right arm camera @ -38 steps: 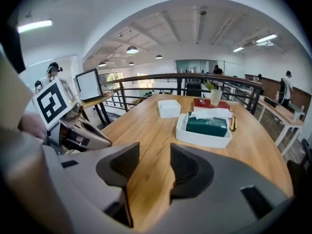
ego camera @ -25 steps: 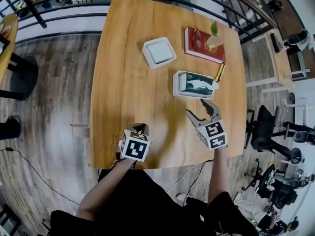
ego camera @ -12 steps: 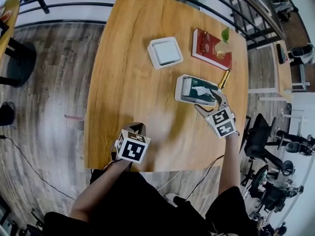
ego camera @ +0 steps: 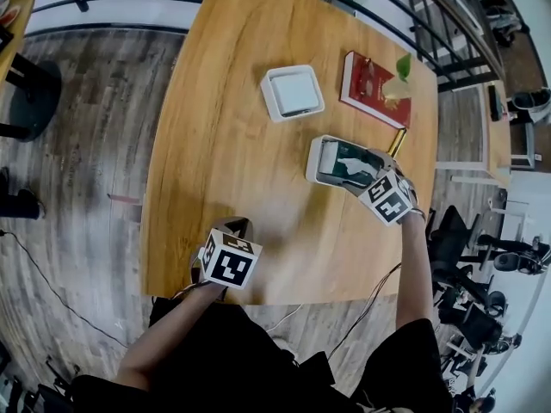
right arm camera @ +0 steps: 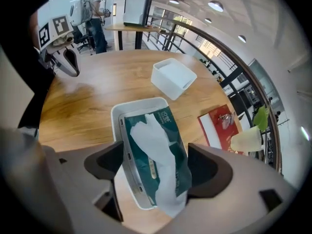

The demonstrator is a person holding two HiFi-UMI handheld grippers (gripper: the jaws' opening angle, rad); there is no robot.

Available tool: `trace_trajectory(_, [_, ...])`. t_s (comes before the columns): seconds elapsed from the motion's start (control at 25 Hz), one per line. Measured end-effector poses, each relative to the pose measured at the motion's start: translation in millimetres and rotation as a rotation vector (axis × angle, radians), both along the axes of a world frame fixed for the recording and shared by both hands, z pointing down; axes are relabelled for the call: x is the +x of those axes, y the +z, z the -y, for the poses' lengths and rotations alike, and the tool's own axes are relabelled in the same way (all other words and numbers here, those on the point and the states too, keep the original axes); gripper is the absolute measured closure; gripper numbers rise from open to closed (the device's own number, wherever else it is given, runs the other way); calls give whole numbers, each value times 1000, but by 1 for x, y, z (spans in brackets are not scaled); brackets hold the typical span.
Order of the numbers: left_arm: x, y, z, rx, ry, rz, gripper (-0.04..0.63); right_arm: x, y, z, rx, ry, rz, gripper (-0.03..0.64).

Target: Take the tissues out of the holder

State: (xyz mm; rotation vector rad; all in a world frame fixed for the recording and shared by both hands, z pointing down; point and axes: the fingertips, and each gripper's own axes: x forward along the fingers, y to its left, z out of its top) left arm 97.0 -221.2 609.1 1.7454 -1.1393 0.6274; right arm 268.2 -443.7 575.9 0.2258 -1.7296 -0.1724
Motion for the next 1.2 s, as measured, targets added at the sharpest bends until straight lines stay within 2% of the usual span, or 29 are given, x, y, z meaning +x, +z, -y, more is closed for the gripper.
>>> trace_trajectory(0.16, [3, 2, 0, -9, 1, -7, 597, 5, 16, 5, -36, -39, -69, 209])
trace_trajectory(0.44, [2, 2, 0, -17, -10, -10, 597, 2, 31, 8, -81, -46, -91, 210])
trace_trajectory(0.72, [-5, 10, 1, -54, -47, 12, 597, 5, 36, 9, -64, -87, -154, 219])
trace_trajectory(0.96, [-7, 11, 5, -61, -62, 21, 597, 5, 33, 5, -28, -102, -161, 286])
trace_trajectory(1.2, [-7, 12, 3, -66, -58, 36, 597, 7, 30, 0, -6, -111, -186, 312])
